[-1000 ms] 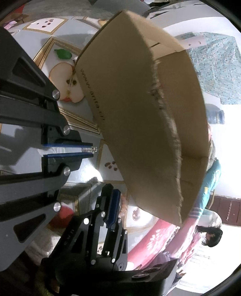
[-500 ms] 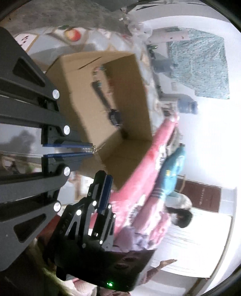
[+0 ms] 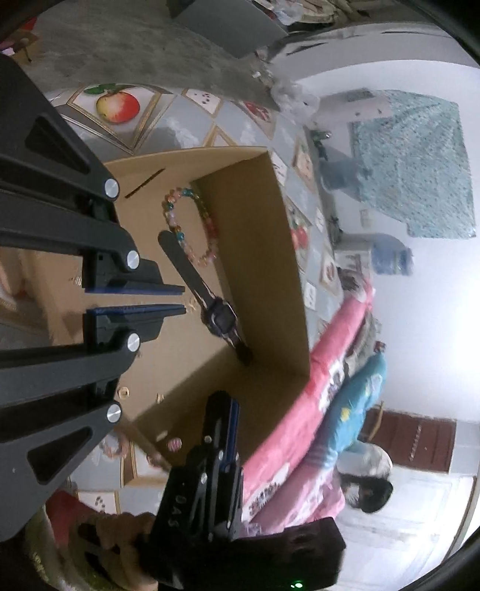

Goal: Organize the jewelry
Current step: 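Carry both held charms over the box and open both tools, then withdraw both open tools from the box toward the pink bead bracelet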

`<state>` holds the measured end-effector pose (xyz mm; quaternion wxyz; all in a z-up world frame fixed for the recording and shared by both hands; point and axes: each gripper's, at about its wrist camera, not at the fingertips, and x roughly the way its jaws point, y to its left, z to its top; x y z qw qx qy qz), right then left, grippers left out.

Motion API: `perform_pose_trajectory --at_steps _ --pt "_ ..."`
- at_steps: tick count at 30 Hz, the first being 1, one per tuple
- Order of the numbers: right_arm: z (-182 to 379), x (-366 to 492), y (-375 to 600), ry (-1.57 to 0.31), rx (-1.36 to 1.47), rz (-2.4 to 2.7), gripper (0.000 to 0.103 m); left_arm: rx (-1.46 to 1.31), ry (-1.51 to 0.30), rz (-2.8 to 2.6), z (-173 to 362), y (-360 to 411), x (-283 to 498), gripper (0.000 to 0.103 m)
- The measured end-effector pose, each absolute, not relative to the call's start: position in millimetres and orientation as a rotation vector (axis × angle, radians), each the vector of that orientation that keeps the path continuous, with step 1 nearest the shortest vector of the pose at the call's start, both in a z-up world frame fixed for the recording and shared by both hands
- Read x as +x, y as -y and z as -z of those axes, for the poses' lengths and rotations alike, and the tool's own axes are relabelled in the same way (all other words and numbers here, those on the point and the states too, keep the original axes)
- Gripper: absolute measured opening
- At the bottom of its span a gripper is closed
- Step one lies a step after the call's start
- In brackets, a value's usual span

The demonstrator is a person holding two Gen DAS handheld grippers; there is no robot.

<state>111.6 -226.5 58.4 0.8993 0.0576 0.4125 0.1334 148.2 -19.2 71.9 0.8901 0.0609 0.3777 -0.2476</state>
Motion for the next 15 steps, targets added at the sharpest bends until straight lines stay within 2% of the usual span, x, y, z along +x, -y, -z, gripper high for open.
perform_pose_trajectory --at_steps 4,6,10,12,15 --pt "-56.5 111.6 231.1 -0.858 0.144 -0.273 0.013 0.120 -0.817 0.486 -61.0 16.9 154.5 0.005" --pt "-59.4 108.4 233.8 -0.849 0.154 -0.269 0.015 0.116 -0.814 0.473 -59.5 14.6 152.8 0.016" --pt "-63.3 101.7 239.4 -0.838 0.178 -0.258 0.021 0.097 -0.804 0.464 -61.0 11.0 146.4 0.028" --pt "-62.8 99.8 241.4 -0.841 0.193 -0.255 0.024 0.086 -0.803 0.455 -61.8 8.6 143.4 0.039" --pt "-63.9 91.0 242.7 -0.835 0.216 -0.259 0.024 0.057 -0.768 0.454 -68.4 1.8 130.7 0.048"
